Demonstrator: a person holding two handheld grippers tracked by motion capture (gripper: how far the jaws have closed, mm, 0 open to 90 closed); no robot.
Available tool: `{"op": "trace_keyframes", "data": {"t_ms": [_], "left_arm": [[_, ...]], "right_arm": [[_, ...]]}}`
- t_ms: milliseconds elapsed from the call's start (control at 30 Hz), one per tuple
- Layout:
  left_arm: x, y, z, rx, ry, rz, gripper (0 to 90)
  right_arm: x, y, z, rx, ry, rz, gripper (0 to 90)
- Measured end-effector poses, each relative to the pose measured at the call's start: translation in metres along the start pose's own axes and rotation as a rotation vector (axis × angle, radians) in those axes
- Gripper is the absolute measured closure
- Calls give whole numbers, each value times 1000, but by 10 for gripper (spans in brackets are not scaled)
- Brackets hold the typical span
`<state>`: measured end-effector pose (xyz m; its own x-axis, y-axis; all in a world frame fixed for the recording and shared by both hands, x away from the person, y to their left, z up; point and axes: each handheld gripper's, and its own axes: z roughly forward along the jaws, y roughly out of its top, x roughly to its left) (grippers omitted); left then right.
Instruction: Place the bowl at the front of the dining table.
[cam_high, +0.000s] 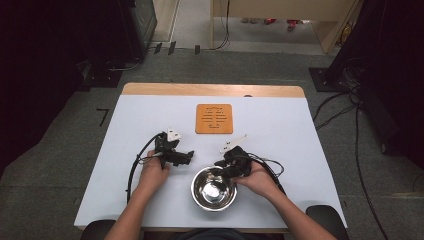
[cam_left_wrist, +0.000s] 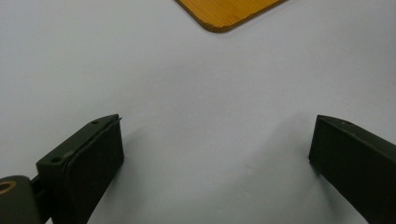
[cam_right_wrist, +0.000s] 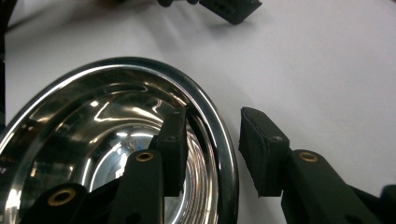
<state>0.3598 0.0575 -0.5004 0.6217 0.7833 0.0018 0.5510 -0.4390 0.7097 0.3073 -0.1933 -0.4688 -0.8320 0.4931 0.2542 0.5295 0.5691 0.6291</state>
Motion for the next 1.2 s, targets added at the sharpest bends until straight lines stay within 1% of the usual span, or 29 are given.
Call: {"op": "trace_keyframes", "data": {"t_ms": [33,200,433,500,567,700,733,767,800,900,1033,1100,1167,1200], "left_arm": [[0,0,0,0,0,0,29],[0,0,0,1,0,1,29],[0,0,0,0,0,-1,29],[0,0,0,0,0,0,29],[0,0,0,0,0,0,29],[0,0,0,0,0,0,29],[0,0,0,0,0,0,29],[0,0,0,0,0,0,29],[0,0,0,1,-1,0,29],[0,0,0,3,-1,3,29],[0,0,0,0,-1,0,29],[0,0,0,1,0,-2,29],[0,0,0,1,0,-2,29],[0,0,0,1,0,-2,29]], "right_arm": [[0,0,1,9,-4,-10,619],[3,-1,7,46,7,-31,645],[3,-1,14,73,24,-35,651],[4,-1,16,83,32,-43,663],[3,-1,16,89,44,-40,693],[3,0,16,95,51,-36,702],[1,0,16,103,63,-17,715],[1,0,16,103,63,-17,715],[0,1,15,111,75,0,724],[-2,2,15,118,90,12,737],[-3,3,11,122,117,16,775],[-4,3,8,121,131,9,805],[-4,4,6,121,138,12,824],[-3,4,5,123,133,8,828]]}}
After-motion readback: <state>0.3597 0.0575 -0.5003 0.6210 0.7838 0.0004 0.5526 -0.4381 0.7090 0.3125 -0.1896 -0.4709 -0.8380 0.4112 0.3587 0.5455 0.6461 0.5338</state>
